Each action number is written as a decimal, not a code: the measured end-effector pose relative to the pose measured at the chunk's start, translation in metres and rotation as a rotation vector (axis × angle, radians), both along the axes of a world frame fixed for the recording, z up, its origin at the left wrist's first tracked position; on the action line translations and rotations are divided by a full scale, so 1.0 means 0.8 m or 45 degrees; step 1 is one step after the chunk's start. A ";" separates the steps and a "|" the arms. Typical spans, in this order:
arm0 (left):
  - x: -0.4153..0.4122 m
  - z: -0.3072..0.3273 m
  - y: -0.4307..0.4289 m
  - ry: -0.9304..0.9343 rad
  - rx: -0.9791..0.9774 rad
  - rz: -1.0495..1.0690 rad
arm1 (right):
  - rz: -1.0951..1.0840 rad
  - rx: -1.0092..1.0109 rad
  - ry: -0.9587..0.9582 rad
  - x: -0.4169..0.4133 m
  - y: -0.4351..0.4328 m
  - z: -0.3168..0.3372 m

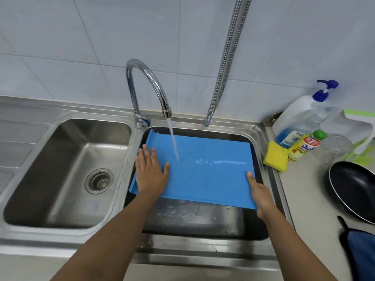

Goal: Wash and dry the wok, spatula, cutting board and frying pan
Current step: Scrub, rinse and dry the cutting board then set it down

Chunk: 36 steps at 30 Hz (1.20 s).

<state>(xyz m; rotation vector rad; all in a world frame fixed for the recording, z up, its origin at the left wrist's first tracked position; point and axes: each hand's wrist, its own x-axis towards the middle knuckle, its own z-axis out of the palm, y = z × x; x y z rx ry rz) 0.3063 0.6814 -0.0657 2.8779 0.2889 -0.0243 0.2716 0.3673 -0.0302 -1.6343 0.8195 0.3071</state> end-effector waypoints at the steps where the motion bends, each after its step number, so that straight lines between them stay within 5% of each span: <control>1: 0.001 0.007 0.003 -0.012 -0.003 0.068 | 0.012 0.011 0.009 0.002 0.004 -0.003; 8: 0.008 0.050 0.095 0.057 -0.456 0.556 | 0.136 0.028 0.048 0.007 0.024 -0.023; 11: 0.010 0.072 0.124 -0.123 -0.569 0.685 | 0.177 0.065 0.061 0.009 0.045 -0.029; 20: -0.020 0.033 0.165 0.241 -0.520 0.716 | 0.260 0.084 0.121 0.013 0.099 -0.048; 29: -0.022 0.040 0.168 0.186 -0.594 0.724 | 0.275 0.069 0.176 0.015 0.101 -0.050; 36: -0.003 0.072 0.135 -0.101 -0.546 0.643 | 0.370 0.064 0.188 0.007 0.101 -0.076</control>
